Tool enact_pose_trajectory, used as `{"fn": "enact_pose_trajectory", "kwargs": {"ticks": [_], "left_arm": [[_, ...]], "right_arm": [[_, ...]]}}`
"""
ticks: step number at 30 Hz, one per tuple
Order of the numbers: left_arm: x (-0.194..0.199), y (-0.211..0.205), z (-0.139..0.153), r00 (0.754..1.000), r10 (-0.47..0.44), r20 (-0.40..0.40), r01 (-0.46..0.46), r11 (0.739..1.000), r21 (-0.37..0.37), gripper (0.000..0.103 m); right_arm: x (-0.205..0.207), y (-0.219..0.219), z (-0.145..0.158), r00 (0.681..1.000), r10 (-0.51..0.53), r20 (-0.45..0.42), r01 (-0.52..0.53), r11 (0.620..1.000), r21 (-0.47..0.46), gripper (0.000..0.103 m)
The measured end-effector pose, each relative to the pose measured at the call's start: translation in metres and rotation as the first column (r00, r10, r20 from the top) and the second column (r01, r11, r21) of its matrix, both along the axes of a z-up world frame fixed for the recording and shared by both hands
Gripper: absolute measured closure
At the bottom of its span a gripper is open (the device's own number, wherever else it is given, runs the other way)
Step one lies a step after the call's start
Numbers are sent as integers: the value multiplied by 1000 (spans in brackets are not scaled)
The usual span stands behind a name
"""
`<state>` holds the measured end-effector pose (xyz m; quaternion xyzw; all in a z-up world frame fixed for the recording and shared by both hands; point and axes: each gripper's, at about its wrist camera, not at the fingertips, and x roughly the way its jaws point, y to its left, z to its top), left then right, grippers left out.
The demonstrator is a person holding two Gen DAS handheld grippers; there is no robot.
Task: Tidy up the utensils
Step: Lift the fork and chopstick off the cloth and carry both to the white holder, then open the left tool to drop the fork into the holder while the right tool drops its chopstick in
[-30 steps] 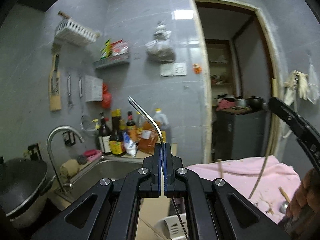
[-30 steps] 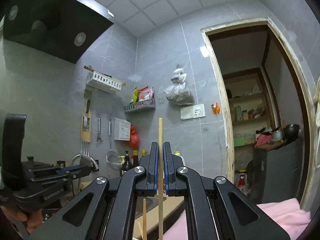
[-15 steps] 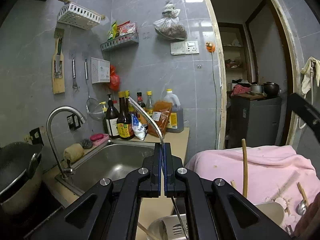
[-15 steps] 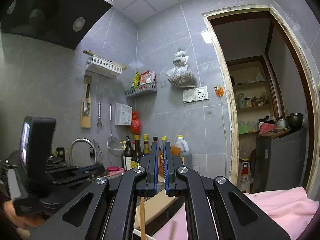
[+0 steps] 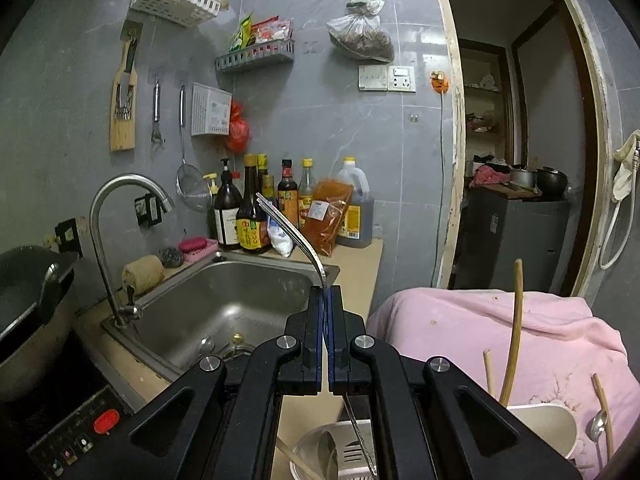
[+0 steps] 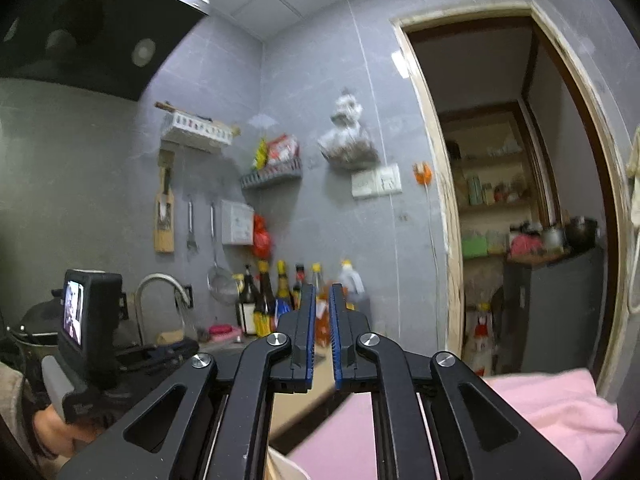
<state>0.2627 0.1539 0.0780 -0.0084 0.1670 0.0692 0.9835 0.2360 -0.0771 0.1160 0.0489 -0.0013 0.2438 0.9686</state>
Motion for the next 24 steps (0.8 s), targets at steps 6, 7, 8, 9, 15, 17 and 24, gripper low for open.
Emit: {"fn": "enact_pose_trajectory", "kwargs": {"ticks": [6, 7, 8, 9, 15, 17, 24], "left_arm": [[-3, -3, -8, 997, -33, -71, 33, 999, -3, 102], [-3, -4, -9, 995, -40, -92, 39, 999, -10, 102], [-4, -5, -10, 992, -46, -115, 44, 999, -22, 101], [-4, -6, -11, 990, -52, -130, 49, 998, -31, 101], [-18, -16, -13, 984, -89, -152, 84, 996, -35, 92], [-23, -18, -11, 984, -100, -149, 95, 995, -41, 82], [-44, -18, 2, 987, -106, -120, 100, 993, -58, 60]], "right_arm": [[11, -34, -19, 986, -9, -167, 4, 1000, -27, 77], [12, -38, -22, 983, -15, -185, 9, 999, -34, 77], [14, -44, -27, 975, -27, -222, 16, 999, -48, 77], [15, -49, -31, 969, -27, -246, 15, 999, -50, 77], [20, -67, -55, 927, -45, -373, 4, 994, -111, 69], [22, -66, -66, 905, -44, -424, -24, 988, -155, 65], [41, -34, -127, 766, -27, -642, -250, 908, -337, 74]]}}
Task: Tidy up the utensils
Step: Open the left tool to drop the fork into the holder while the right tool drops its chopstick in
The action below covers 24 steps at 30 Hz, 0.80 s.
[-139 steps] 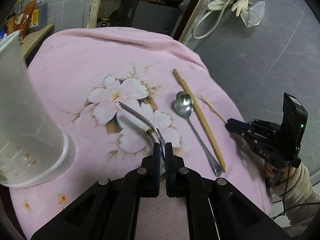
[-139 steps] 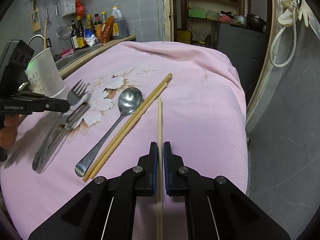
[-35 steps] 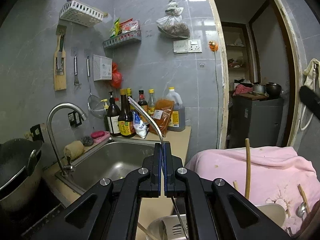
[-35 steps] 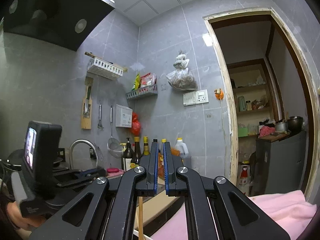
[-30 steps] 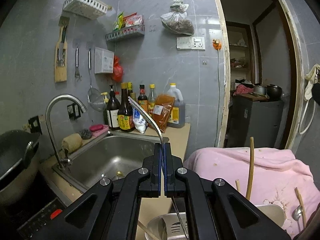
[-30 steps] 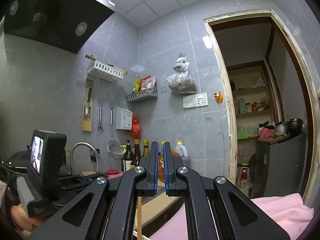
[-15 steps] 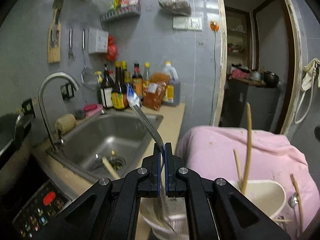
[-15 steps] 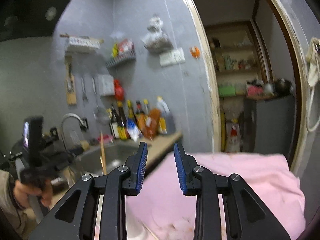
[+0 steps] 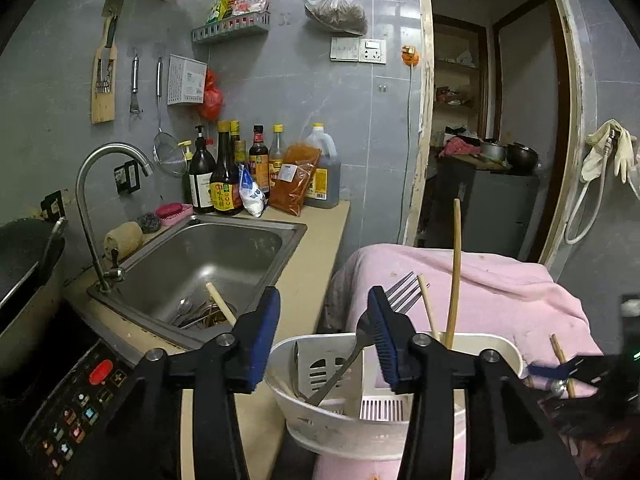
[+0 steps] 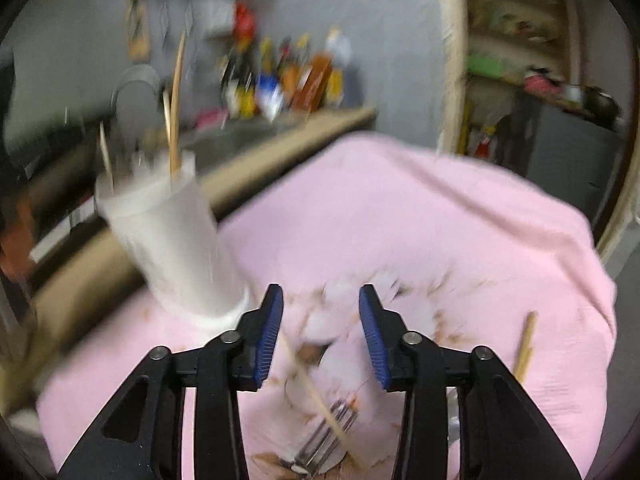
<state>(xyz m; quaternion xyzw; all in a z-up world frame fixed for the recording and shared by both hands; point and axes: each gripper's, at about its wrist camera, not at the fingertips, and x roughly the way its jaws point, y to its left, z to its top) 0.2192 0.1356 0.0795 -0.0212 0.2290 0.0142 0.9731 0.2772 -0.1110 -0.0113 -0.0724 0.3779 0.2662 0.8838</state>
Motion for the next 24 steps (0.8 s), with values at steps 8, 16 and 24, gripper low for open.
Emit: {"fn": "enact_pose_trajectory", "kwargs": {"ticks": [8, 16, 24], "left_arm": [[-23, 6, 16, 1000, 15, 19, -14, 999, -40, 42], [-36, 7, 31, 998, 22, 56, -18, 997, -70, 40], [-37, 4, 29, 999, 5, 53, -1, 996, -87, 40]], "right_arm": [[13, 35, -44, 976, 146, -163, -170, 974, -150, 77], [-3, 20, -31, 993, 110, -53, -117, 978, -172, 101], [-29, -37, 49, 976, -84, 201, 35, 972, 233, 101]]}}
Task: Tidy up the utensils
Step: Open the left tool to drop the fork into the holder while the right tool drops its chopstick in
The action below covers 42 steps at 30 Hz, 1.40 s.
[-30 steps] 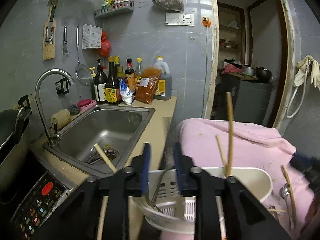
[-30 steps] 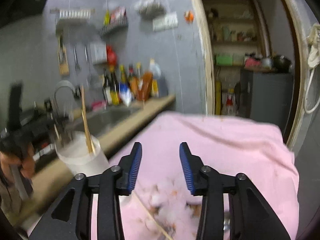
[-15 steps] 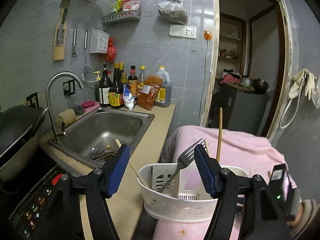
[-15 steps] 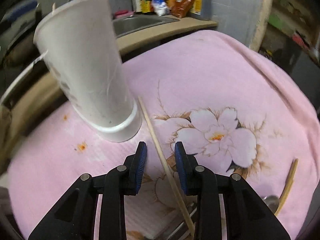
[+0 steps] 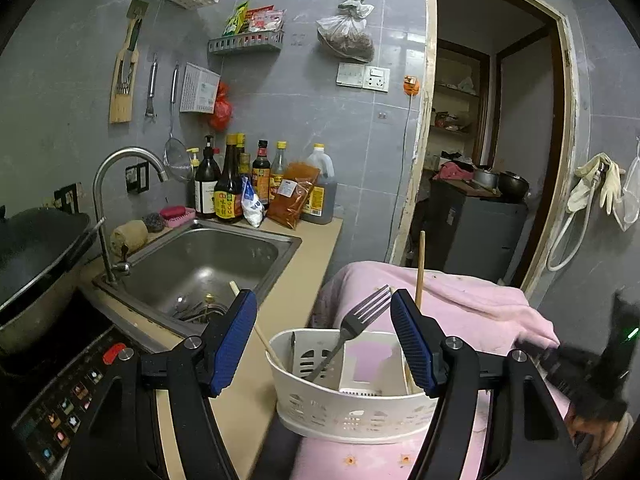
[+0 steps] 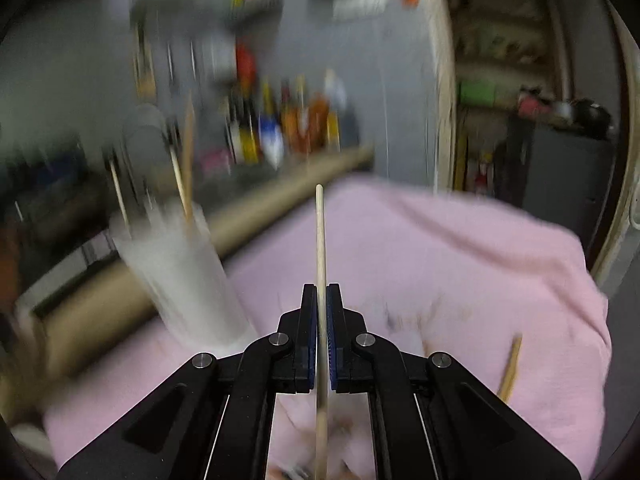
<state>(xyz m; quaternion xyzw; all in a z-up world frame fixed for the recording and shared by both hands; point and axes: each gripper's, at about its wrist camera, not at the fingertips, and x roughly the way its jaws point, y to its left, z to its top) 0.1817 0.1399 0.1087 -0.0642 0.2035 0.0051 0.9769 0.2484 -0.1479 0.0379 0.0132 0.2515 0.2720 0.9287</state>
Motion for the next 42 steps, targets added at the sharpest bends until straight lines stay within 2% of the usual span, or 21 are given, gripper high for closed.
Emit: {"fn": "enact_pose_trajectory", "kwargs": {"ticks": [2, 4, 6, 9, 12, 13, 16, 21, 27, 37, 40, 42], "left_arm": [[-2, 1, 0, 1000, 1, 0, -1, 1000, -8, 40], [-4, 2, 1, 1000, 6, 6, -6, 1000, -9, 40], [-7, 4, 1, 1000, 11, 8, -11, 1000, -12, 40], [-9, 6, 0, 1000, 14, 3, -14, 1000, -15, 40], [-12, 9, 0, 1000, 19, -1, -19, 1000, -22, 40], [-13, 12, 0, 1000, 19, -4, -19, 1000, -24, 40], [-15, 17, -1, 1000, 23, -5, -23, 999, -25, 40], [-12, 28, -6, 999, 45, -17, -45, 998, -32, 40], [-8, 36, -14, 996, 66, -58, -71, 994, -84, 40], [-13, 20, -8, 999, 26, -46, -30, 996, -87, 40], [-16, 9, -8, 999, -9, -36, 5, 996, -88, 40], [-18, 0, -9, 999, -38, -36, 35, 996, -86, 40]], "right_arm": [[-7, -3, 21, 994, -10, 107, -4, 992, 130, 101], [-9, 4, 37, 984, -10, 177, -31, 974, 224, 101], [-9, 22, 54, 964, -1, 266, -92, 937, 338, 101], [6, 48, 65, 947, 22, 320, -169, 883, 437, 101], [22, 73, 65, 942, 12, 337, -178, 866, 466, 101], [27, 80, 63, 944, 11, 329, -173, 867, 467, 100], [40, 96, 53, 948, -18, 319, -123, 902, 415, 100], [35, 108, 29, 937, -40, 346, -69, 952, 297, 100], [28, 111, 14, 933, -33, 357, -53, 972, 227, 100], [1, 92, 0, 957, 33, 290, -60, 995, 83, 98], [-11, 76, 3, 963, 32, 267, -52, 996, 68, 92], [-22, 57, 10, 964, 6, 267, -31, 995, 92, 80]]}}
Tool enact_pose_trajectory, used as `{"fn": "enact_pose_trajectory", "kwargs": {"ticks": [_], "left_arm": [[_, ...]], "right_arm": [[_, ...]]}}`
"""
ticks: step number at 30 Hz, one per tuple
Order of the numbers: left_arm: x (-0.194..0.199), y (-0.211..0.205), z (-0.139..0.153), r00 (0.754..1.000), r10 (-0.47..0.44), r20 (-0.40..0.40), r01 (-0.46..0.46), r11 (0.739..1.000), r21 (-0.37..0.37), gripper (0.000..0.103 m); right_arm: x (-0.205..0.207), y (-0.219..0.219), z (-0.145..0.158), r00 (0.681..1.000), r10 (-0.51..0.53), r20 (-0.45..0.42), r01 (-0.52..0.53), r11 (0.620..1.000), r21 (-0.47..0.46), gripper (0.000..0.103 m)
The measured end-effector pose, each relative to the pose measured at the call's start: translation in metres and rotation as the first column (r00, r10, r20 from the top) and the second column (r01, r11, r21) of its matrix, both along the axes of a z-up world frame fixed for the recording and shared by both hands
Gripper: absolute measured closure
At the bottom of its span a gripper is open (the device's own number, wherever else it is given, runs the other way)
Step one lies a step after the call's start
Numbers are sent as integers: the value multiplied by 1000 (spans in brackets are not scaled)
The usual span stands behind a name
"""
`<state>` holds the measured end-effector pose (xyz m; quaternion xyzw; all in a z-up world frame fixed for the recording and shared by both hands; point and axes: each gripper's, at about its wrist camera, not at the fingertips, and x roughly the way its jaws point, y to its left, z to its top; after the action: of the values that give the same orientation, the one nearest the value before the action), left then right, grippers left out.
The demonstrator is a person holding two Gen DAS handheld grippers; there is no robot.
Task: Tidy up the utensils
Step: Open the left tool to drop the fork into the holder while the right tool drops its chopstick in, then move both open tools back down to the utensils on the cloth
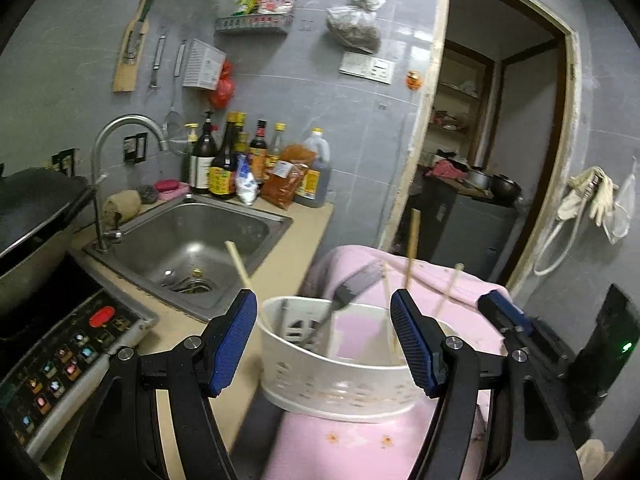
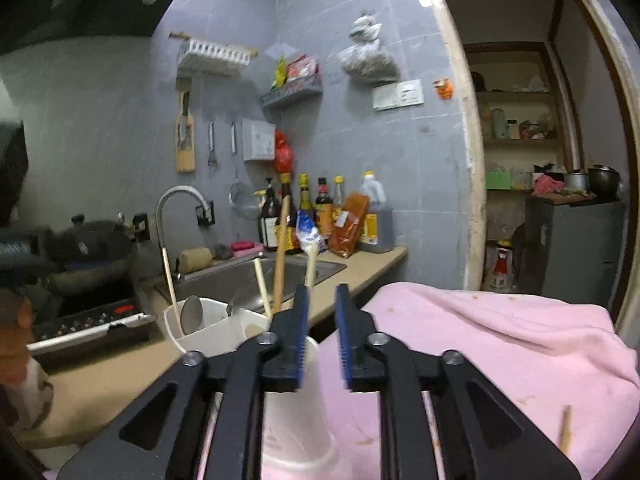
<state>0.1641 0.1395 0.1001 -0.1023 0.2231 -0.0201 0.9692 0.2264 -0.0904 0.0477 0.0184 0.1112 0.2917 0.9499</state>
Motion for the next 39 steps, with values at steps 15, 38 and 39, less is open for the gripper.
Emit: {"fn": "enact_pose_trajectory", "kwargs": {"ticks": [15, 38, 39], "left_arm": [[-19, -105, 17, 950, -292, 109, 295, 955, -17, 31], [-21, -176, -46, 899, -428, -92, 437, 890, 128, 18], [-19, -177, -53, 897, -425, -119, 438, 889, 132, 18]], "right_arm": [[-99, -145, 74, 961, -258, 95, 255, 966, 48, 53], [-153, -186, 25, 907, -422, -3, 417, 896, -153, 0], [-147, -182, 17, 910, -414, -22, 405, 899, -166, 0]]}}
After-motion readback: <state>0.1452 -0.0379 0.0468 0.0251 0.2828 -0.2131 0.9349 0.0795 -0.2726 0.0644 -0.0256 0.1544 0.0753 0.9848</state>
